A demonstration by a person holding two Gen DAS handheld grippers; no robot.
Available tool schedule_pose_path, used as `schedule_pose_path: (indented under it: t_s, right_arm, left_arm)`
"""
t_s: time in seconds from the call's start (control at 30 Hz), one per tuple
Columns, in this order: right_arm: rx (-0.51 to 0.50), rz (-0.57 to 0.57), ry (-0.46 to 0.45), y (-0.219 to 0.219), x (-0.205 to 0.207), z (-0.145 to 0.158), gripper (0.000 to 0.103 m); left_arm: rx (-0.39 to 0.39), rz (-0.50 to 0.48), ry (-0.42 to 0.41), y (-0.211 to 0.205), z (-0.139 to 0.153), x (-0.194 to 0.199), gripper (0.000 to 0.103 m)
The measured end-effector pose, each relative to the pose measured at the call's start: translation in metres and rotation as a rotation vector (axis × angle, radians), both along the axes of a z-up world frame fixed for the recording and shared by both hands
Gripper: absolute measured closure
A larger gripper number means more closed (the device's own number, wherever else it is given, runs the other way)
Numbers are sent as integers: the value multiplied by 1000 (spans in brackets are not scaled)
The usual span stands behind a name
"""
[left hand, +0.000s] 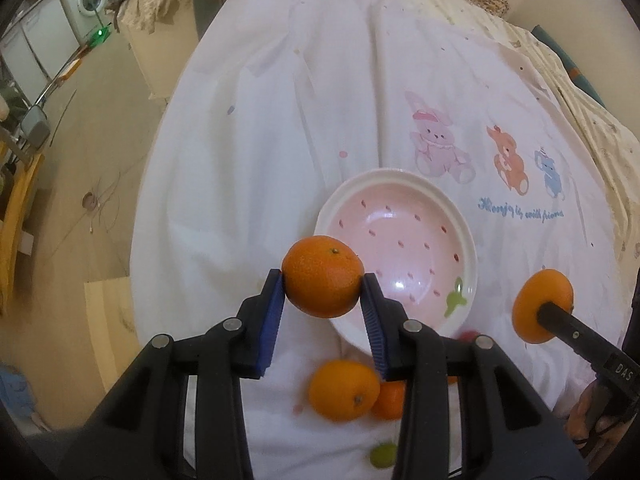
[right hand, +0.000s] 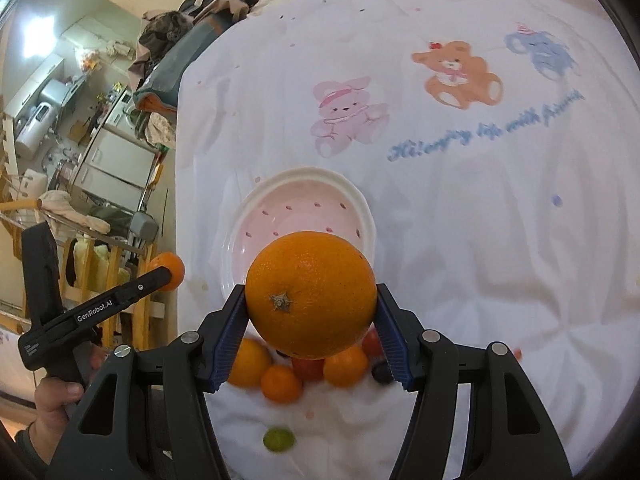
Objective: Organize fruits
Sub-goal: 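Carry both fruits over the pink plate while the right gripper releases the orange onto it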
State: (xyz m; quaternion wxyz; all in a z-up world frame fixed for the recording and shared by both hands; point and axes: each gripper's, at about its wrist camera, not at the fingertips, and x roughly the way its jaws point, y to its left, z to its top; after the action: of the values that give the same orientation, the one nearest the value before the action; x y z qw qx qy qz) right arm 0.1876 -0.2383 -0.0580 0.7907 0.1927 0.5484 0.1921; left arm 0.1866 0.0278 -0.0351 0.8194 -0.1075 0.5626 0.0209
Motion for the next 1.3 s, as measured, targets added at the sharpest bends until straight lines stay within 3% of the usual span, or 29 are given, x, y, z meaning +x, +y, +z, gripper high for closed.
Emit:
schedule_pose_path:
  t_s: [0.37, 0.47, 0.57, 0.8, 1.17, 1.23, 1.3]
  right_arm:
    - [-63, 88, 27, 43, 70, -39, 39]
    - [-83, 101, 42, 53, 82, -52, 39]
    - [-108, 120, 58, 63, 92, -66, 39]
    - [-154, 121, 85, 72, 98, -87, 39]
    - [-149, 122, 74, 71, 94, -85, 36]
    - [-117, 117, 87, 69, 94, -85, 30]
    - [-76, 88, 69, 60, 92, -79, 17]
  left_arm:
    - [31, -42, -18, -11, -26, 43, 69]
    - [-17, -42, 9, -10, -32, 48, 69]
    - [-7, -39, 17, -12, -34, 51, 69]
    - [5, -48, 17, -16, -36, 53, 69]
    - [8, -61, -1, -20, -42, 53, 69]
    - [8, -61, -7, -20, -42, 54, 69]
    - [1, -56, -9, -19, -42, 55, 69]
